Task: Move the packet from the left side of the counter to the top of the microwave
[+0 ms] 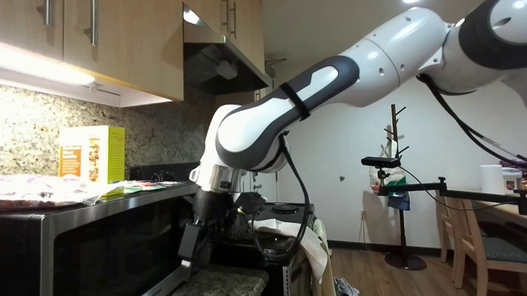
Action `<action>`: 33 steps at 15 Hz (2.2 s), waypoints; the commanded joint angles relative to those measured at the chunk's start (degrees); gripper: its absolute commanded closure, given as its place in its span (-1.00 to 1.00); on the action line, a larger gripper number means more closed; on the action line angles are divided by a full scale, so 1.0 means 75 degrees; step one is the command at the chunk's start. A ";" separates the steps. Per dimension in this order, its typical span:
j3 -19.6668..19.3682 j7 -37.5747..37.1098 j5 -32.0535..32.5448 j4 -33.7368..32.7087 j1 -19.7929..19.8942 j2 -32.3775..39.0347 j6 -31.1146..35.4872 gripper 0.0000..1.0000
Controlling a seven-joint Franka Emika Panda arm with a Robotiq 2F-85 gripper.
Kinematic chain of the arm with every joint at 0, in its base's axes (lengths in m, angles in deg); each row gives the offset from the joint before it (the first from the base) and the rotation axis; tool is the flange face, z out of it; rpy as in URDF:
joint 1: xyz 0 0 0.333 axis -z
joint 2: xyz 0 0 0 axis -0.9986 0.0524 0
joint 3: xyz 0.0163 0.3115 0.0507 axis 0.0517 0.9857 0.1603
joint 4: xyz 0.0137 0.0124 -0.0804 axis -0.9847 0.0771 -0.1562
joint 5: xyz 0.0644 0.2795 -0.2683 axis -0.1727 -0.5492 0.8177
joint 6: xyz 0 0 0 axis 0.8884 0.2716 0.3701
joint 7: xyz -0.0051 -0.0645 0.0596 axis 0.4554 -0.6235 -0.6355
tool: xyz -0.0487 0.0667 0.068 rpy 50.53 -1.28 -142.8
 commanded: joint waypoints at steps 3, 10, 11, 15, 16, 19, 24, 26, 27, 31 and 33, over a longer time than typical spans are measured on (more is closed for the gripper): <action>0.0703 0.1054 -0.0176 -0.1959 -0.0017 0.1638 0.0052 -1.00; 0.1691 0.1916 -0.0817 -0.3664 0.0217 0.2827 -0.0619 -1.00; 0.1840 0.2056 -0.1073 -0.3753 0.0310 0.2875 -0.0779 -1.00; 0.1704 0.1953 -0.1272 -0.3642 0.0185 0.2855 -0.0679 -1.00; 0.1698 0.1960 -0.1271 -0.3651 0.0190 0.2858 -0.0679 -1.00; 0.1727 0.1906 -0.1365 -0.3613 0.0212 0.2852 -0.0708 -1.00; 0.1861 0.1588 -0.2200 -0.2826 0.0367 0.2558 -0.0049 -1.00; 0.1788 0.1372 -0.2320 -0.2442 0.0313 0.2424 0.0329 -1.00; 0.1800 0.1349 -0.2361 -0.2229 0.0332 0.2381 0.0503 -1.00; 0.1971 0.1607 -0.2437 -0.1577 0.0444 0.2348 0.1649 -1.00; 0.2182 0.1779 -0.2501 -0.1372 0.0595 0.2386 0.2152 -1.00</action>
